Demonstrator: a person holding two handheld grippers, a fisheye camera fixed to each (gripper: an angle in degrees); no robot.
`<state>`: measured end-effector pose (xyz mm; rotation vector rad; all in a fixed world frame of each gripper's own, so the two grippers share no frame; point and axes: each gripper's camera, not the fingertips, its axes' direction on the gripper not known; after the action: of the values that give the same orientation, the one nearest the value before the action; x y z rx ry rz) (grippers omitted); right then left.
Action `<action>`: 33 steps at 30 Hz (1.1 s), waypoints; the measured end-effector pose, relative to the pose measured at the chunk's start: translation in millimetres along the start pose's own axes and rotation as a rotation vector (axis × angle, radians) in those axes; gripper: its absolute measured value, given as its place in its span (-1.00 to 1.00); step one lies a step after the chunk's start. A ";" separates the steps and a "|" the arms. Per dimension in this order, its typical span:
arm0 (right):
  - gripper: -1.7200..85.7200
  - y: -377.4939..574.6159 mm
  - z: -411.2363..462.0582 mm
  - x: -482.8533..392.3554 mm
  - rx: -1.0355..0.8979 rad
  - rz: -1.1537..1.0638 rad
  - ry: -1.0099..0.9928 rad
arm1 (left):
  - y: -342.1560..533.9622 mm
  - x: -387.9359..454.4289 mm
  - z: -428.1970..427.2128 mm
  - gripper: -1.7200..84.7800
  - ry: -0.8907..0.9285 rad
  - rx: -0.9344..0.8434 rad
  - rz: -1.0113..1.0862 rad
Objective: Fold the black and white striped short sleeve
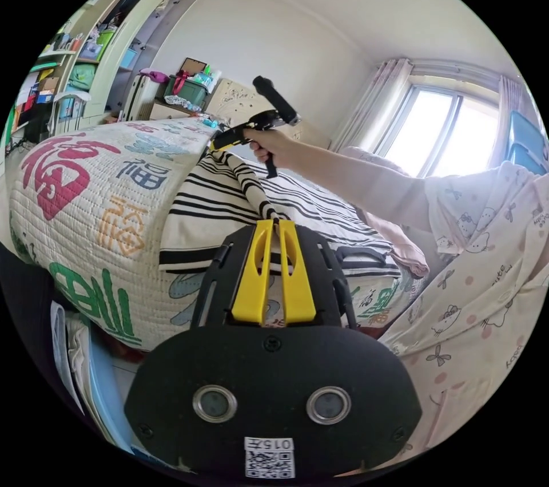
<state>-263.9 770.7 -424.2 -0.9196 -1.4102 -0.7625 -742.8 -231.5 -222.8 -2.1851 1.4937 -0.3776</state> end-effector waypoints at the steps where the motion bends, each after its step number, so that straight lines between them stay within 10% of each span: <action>1: -0.97 -0.2 19.1 2.6 -0.008 -0.010 -0.003 | 5.7 1.6 -3.8 -0.95 0.003 0.016 0.008; 9: -0.73 -0.9 70.8 56.9 -0.031 -0.021 -0.020 | 47.1 -2.6 -4.8 -0.96 0.018 0.037 0.004; 24: -0.92 -30.5 132.2 147.4 -0.107 0.100 -0.009 | 111.4 0.4 -25.2 -0.95 -0.115 0.019 0.017; 33: -0.81 112.2 -77.0 254.6 0.321 -0.037 -0.389 | 152.6 -66.6 -99.6 -0.67 -0.223 0.061 -0.141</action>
<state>-118.1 777.5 -175.2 -0.8163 -1.8319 -0.3751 -936.5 -237.5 -214.5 -2.2086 1.1990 -0.2128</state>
